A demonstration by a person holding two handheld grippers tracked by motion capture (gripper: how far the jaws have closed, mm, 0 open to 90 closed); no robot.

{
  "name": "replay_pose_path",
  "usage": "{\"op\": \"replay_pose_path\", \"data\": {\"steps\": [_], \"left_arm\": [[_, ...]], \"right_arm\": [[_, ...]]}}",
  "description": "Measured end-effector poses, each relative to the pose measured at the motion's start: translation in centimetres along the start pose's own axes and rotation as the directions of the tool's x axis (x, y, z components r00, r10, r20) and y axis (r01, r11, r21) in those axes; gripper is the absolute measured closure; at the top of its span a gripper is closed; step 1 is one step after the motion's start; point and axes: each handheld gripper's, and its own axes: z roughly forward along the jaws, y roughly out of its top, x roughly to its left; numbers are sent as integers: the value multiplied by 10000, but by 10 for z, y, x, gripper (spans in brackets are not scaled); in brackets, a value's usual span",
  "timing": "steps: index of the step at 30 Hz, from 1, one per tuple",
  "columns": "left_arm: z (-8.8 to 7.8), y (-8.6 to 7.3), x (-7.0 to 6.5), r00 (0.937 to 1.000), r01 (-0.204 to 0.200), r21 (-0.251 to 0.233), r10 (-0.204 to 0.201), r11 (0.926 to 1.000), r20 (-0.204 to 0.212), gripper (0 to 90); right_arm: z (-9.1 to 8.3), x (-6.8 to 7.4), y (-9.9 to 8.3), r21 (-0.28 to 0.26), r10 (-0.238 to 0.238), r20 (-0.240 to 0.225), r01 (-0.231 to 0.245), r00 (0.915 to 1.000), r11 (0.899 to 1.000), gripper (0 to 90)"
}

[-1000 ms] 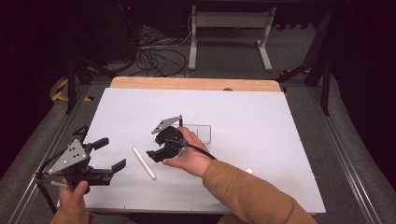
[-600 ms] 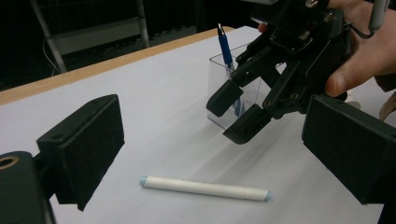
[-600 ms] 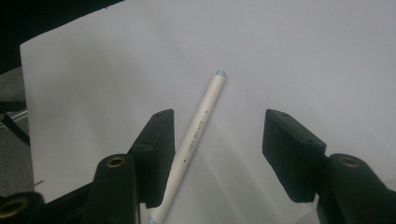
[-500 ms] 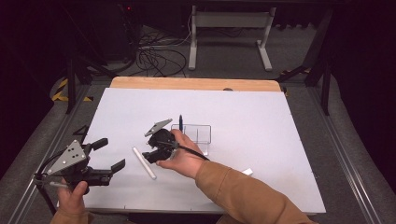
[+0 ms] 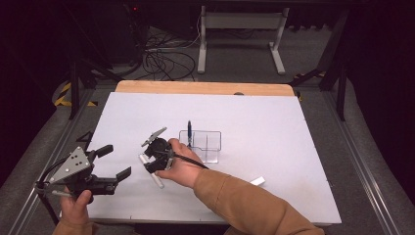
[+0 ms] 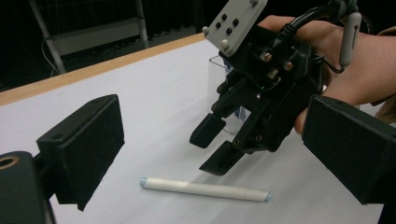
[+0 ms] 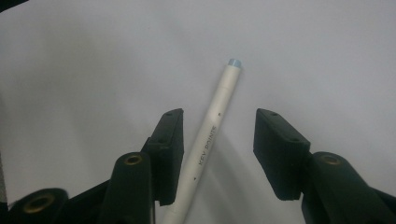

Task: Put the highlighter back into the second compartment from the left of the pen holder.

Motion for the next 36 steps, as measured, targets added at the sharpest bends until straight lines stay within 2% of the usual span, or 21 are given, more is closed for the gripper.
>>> {"op": "replay_pose_path", "data": {"steps": [9,14,24,36], "left_arm": [[0,0,1,10000,-40,-71,40,10000,1,66],[0,0,0,10000,63,-88,-62,9999,14,66],[0,0,0,10000,-26,-40,27,10000,37,66],[1,0,1,9999,-91,-25,91,10000,44,66]], "right_arm": [[16,2,-1,483,139,109,-144,9998,9987,589],[21,2,-3,493,203,168,-211,9997,9986,601],[28,3,-5,720,199,356,-224,9992,9972,635],[33,6,-6,872,331,671,-389,9972,9954,731]]}}
